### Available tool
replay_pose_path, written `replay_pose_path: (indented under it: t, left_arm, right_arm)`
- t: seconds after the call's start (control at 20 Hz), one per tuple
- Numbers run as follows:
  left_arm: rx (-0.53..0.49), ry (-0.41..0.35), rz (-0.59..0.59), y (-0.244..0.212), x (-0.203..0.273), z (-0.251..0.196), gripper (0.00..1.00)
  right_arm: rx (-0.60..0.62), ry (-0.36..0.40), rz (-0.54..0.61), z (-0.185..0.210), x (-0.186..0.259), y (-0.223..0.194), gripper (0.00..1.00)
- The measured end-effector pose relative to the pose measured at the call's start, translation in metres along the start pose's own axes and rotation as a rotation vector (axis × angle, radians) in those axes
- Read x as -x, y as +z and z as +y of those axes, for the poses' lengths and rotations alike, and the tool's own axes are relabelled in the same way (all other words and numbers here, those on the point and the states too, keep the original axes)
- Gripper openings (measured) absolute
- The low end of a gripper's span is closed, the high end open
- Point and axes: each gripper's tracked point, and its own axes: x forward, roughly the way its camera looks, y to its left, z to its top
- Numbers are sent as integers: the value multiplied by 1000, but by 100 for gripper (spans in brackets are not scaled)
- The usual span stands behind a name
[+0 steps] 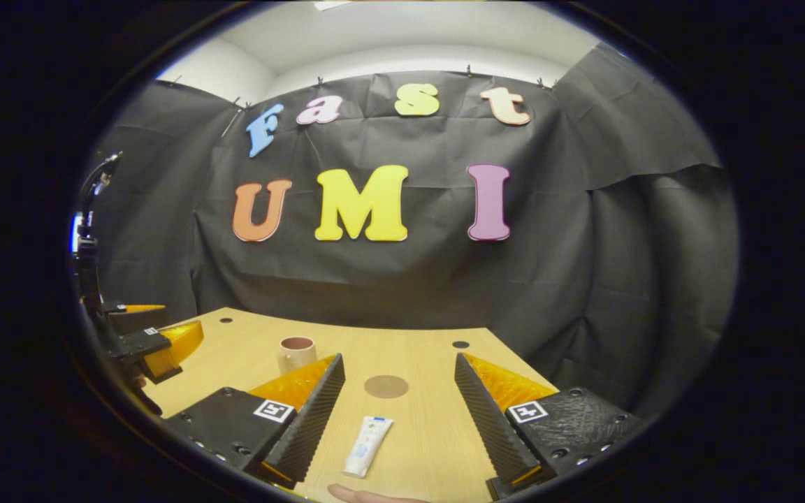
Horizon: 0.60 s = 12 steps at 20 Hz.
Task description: Put the toothbrush and toothpaste on the desktop into the cup, then pick up the cup and place it on the coaster on the desktop.
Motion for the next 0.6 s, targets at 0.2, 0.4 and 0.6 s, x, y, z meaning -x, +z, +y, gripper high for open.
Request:
replay_pose_path:
  t: [0.2, 0.4, 0.6]
  left_arm:
    - [8, 9, 56, -21, -13, 1, 99]
    - [17, 6, 228, -80, -34, -5, 99]
    - [31, -51, 441, -150, -46, -35, 98]
  right_arm:
    - [8, -6, 8, -1, -3, -9, 95]
    - [5, 2, 48, -2, -11, -31, 95]
    - [-16, 5, 110, -7, -22, -58, 95]
